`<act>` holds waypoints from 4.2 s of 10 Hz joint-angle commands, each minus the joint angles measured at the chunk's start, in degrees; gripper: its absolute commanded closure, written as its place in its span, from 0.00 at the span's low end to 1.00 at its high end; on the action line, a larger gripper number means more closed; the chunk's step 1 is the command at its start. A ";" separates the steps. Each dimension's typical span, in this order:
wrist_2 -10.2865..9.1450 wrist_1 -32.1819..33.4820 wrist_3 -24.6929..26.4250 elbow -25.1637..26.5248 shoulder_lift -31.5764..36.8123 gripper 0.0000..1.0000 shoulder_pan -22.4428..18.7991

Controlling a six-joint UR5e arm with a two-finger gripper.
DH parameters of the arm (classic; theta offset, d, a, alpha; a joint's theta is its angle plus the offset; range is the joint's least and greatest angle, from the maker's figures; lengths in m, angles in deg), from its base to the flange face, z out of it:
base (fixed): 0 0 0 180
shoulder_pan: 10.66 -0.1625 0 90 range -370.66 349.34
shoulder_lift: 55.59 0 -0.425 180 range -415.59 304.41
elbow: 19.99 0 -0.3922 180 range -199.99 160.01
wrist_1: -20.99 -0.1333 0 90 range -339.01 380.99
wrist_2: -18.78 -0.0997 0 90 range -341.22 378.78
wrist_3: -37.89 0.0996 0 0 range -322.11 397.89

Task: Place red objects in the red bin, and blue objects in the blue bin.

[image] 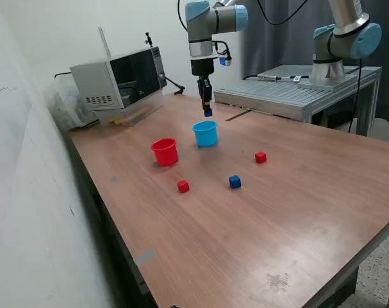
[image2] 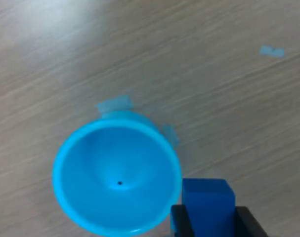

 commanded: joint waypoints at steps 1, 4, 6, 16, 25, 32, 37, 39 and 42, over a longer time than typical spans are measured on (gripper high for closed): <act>0.51 0.11 -0.03 -0.20 -1.56 1.00 2.41; 0.60 0.20 -0.03 -0.29 -1.65 1.00 3.56; 0.69 0.28 -0.03 -0.20 -2.00 1.00 4.00; 1.30 -1.81 -0.64 -0.55 0.27 0.00 4.89; 0.60 -22.13 -2.85 -7.93 15.67 0.00 -17.59; 1.04 -14.52 14.17 -17.86 -4.76 0.00 -31.42; 7.46 -7.10 22.64 -22.33 -16.40 0.00 -30.98; 7.98 -6.84 22.73 -24.10 -19.30 0.00 -28.98; 8.42 -4.82 22.82 -23.93 -21.42 0.00 -26.59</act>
